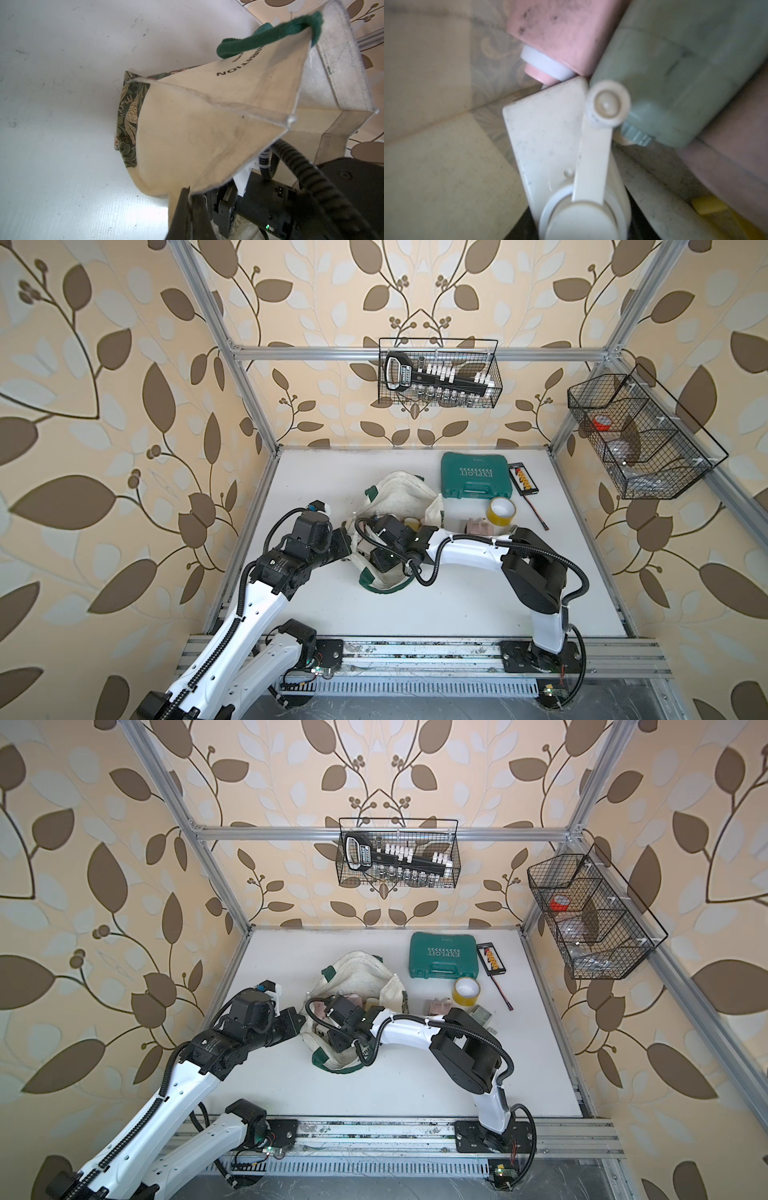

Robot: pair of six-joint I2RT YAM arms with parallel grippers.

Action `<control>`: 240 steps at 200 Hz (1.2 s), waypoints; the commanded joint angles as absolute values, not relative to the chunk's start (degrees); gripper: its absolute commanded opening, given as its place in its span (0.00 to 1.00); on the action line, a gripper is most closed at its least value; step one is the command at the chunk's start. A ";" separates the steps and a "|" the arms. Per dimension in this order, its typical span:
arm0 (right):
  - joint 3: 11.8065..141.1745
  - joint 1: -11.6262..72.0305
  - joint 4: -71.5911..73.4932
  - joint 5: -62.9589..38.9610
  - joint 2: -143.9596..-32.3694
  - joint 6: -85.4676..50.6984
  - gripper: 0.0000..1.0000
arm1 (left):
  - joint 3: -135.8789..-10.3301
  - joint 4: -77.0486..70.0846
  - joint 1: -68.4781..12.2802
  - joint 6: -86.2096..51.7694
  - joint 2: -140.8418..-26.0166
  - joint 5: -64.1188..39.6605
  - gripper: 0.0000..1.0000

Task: Take out the pencil sharpeners from the tote bags
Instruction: Pick up the pencil sharpener from the canvas bag.

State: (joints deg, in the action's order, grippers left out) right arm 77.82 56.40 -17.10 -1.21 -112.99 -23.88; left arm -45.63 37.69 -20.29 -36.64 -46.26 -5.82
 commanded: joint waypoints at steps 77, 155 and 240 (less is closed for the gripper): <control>72.69 55.48 -15.08 3.74 -101.65 -24.77 0.33 | -47.43 40.02 -20.54 -36.86 -48.81 -5.45 0.00; 71.80 50.81 -14.16 -0.87 -92.10 -26.63 0.34 | -52.01 39.42 -20.56 -37.35 -53.52 -4.69 0.00; 71.64 45.52 -14.66 -4.81 -83.06 -27.76 0.34 | -58.23 37.33 -20.49 -37.34 -62.78 -2.11 0.00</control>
State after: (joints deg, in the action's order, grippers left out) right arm 72.58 47.51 -15.35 -3.05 -87.22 -27.00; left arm -55.55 37.43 -20.27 -37.26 -60.34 -3.92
